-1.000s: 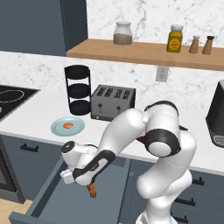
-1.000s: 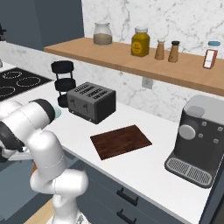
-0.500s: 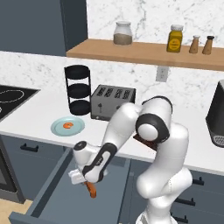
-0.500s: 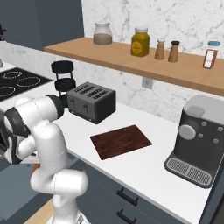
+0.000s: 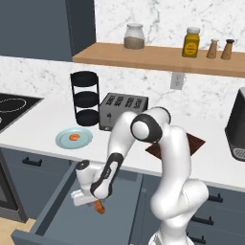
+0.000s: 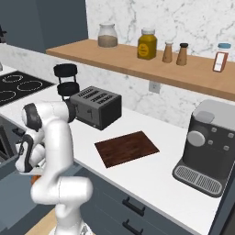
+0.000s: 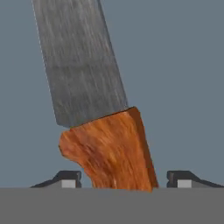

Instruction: Pick up the knife from the drawer and place it on the cutting board. Then place the meat from the plate to the cutting board.

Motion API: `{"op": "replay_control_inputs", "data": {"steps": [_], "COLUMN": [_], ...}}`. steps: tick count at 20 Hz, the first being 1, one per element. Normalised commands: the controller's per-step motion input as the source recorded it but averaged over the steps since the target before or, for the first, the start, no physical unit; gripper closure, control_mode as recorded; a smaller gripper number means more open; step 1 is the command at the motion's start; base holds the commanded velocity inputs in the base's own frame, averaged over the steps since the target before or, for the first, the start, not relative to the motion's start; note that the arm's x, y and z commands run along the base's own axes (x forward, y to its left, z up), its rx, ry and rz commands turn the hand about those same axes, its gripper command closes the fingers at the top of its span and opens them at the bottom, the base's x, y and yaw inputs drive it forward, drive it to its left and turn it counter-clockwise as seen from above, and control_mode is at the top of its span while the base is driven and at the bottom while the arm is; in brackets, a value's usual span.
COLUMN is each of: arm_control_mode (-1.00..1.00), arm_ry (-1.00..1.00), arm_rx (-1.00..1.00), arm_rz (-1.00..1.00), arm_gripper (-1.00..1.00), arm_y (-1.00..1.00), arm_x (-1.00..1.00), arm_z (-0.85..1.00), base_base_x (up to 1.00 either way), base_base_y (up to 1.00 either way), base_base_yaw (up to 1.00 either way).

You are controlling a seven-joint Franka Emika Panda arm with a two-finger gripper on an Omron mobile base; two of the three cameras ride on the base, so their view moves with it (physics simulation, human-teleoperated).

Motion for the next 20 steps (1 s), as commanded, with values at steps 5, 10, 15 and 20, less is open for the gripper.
{"op": "replay_control_inputs", "data": {"steps": [5,10,15,20], "arm_control_mode": [-1.00,-1.00,-1.00,-1.00], "arm_ry": [0.05,-0.04,-0.05,-0.06], "arm_rx": [-0.06,0.00,0.05,0.08], "arm_rz": [0.00,0.02,0.02,0.00], "arm_gripper": [1.00,1.00,1.00,1.00], "arm_y": [0.12,0.00,0.00,-0.05], "arm_x": [0.09,-0.65,-0.75,-0.55], "arm_z": [-0.40,0.05,0.80,1.00], "base_base_x": [0.00,0.00,0.00,0.00], "base_base_y": [0.00,0.00,0.00,0.00], "base_base_yaw": [0.00,0.00,0.00,0.00]}}
